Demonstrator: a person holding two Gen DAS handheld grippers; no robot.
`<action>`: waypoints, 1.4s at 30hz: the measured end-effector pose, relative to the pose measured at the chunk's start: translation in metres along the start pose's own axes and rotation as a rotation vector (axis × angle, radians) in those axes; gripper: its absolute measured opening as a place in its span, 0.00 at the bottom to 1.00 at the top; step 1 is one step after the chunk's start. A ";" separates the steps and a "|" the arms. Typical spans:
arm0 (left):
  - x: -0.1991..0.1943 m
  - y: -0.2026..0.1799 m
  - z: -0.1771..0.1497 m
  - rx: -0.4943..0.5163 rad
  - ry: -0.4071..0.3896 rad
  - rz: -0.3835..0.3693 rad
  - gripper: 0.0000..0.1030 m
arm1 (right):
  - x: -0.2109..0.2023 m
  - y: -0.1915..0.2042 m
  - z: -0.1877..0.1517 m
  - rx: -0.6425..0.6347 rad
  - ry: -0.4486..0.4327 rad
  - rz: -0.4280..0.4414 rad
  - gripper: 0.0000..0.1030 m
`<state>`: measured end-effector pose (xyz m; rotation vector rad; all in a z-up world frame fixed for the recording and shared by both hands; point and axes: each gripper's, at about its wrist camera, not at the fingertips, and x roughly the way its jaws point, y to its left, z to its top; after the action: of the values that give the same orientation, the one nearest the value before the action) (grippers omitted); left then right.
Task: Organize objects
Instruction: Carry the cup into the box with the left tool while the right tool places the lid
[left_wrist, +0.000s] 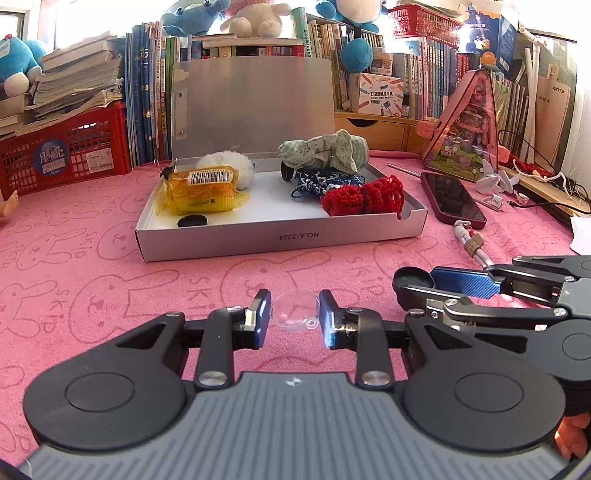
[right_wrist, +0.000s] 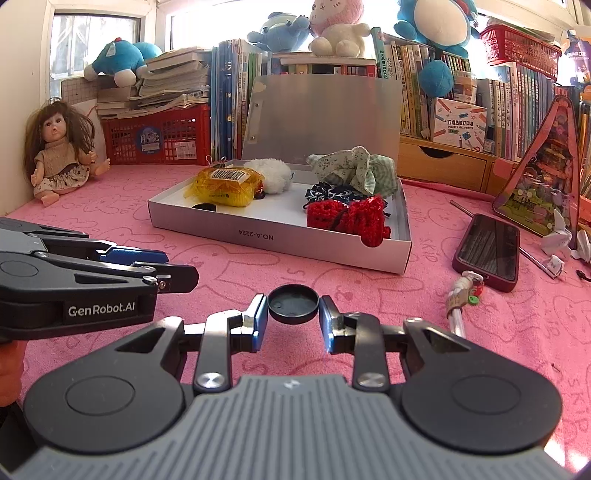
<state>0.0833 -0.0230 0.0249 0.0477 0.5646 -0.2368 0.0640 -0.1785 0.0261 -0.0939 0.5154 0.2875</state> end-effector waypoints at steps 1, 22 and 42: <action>0.000 0.000 0.003 0.003 -0.004 0.003 0.32 | 0.001 0.000 0.003 -0.003 -0.003 -0.004 0.34; 0.032 0.040 0.076 -0.052 -0.092 0.057 0.32 | 0.046 -0.025 0.061 0.137 0.001 -0.010 0.34; 0.083 0.057 0.081 -0.074 -0.024 0.096 0.32 | 0.090 -0.039 0.071 0.223 0.074 0.018 0.34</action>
<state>0.2069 0.0065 0.0481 0.0002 0.5457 -0.1229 0.1839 -0.1817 0.0431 0.1175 0.6190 0.2428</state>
